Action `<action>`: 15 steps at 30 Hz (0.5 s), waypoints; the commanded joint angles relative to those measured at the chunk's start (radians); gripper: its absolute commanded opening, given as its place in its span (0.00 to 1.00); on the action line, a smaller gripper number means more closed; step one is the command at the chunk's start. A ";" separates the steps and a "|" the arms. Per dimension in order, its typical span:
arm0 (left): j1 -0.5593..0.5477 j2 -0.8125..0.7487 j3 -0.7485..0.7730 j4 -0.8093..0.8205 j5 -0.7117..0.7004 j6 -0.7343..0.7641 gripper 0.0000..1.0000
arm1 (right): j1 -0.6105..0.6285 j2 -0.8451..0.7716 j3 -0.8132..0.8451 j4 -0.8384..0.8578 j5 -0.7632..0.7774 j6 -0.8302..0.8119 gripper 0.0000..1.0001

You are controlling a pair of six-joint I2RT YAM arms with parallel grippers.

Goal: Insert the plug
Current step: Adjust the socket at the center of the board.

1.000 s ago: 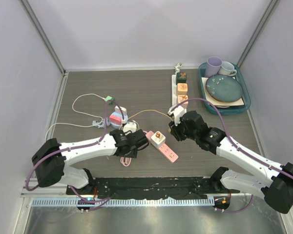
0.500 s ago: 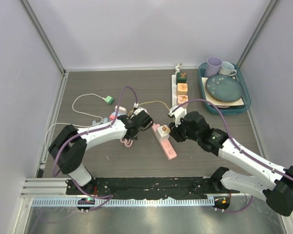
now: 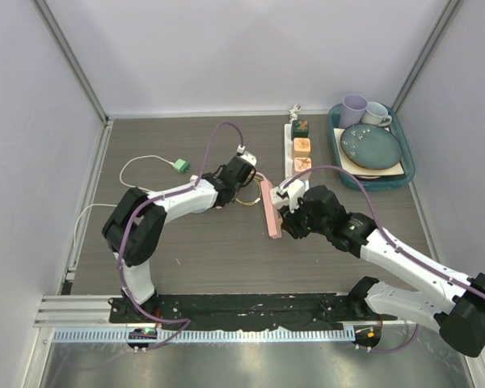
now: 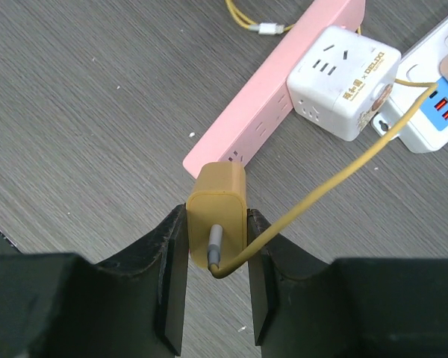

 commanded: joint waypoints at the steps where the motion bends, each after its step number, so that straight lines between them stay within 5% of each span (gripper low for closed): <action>1: 0.001 -0.064 -0.045 0.093 -0.023 0.020 0.45 | -0.001 0.008 0.030 0.002 0.031 0.020 0.01; 4: -0.002 -0.141 -0.068 0.078 -0.006 -0.043 0.71 | -0.002 0.005 0.036 0.006 0.136 0.038 0.01; 9: -0.047 -0.285 -0.072 0.010 0.034 -0.262 0.81 | -0.010 0.002 0.047 0.029 0.330 0.073 0.01; 15: -0.211 -0.354 -0.136 -0.013 0.043 -0.688 0.85 | -0.088 -0.007 0.031 0.093 0.320 0.159 0.01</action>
